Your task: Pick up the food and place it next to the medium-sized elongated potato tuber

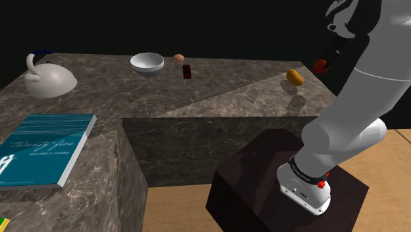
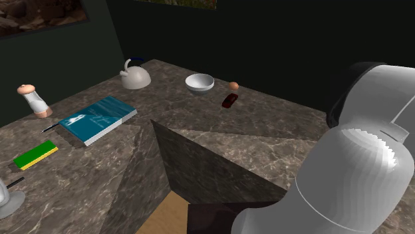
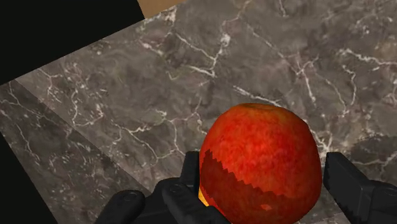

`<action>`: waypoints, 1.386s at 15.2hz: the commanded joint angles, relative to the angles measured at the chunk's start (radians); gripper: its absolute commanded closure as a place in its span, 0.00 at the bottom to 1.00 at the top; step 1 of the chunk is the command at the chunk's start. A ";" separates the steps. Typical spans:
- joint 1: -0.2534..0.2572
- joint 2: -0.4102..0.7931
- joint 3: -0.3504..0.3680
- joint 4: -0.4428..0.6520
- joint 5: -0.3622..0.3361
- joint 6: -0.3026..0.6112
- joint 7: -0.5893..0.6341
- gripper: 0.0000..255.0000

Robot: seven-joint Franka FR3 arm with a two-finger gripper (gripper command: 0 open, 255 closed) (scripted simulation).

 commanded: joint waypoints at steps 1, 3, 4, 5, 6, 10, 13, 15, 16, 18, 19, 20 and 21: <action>-0.004 0.014 0.003 -0.014 0.013 0.024 -0.009 1.00; -0.007 0.024 0.007 -0.030 0.023 0.047 -0.017 1.00; -0.008 0.030 0.008 -0.038 0.028 0.059 -0.020 1.00; -0.010 0.035 0.010 -0.045 0.034 0.070 -0.024 1.00; -0.011 0.041 0.012 -0.053 0.039 0.082 -0.028 1.00; -0.019 0.067 0.022 -0.080 0.064 0.127 -0.046 1.00; -0.026 0.088 0.030 -0.097 0.085 0.159 -0.060 1.00; -0.031 0.102 0.037 -0.108 0.099 0.181 -0.070 1.00; -0.034 0.110 0.040 -0.113 0.107 0.191 -0.075 1.00; -0.037 0.119 0.044 -0.118 0.115 0.203 -0.081 1.00; -0.037 0.119 0.044 -0.118 0.115 0.203 -0.081 1.00; -0.037 0.119 0.044 -0.118 0.115 0.203 -0.081 1.00; -0.037 0.119 0.044 -0.118 0.115 0.203 -0.081 1.00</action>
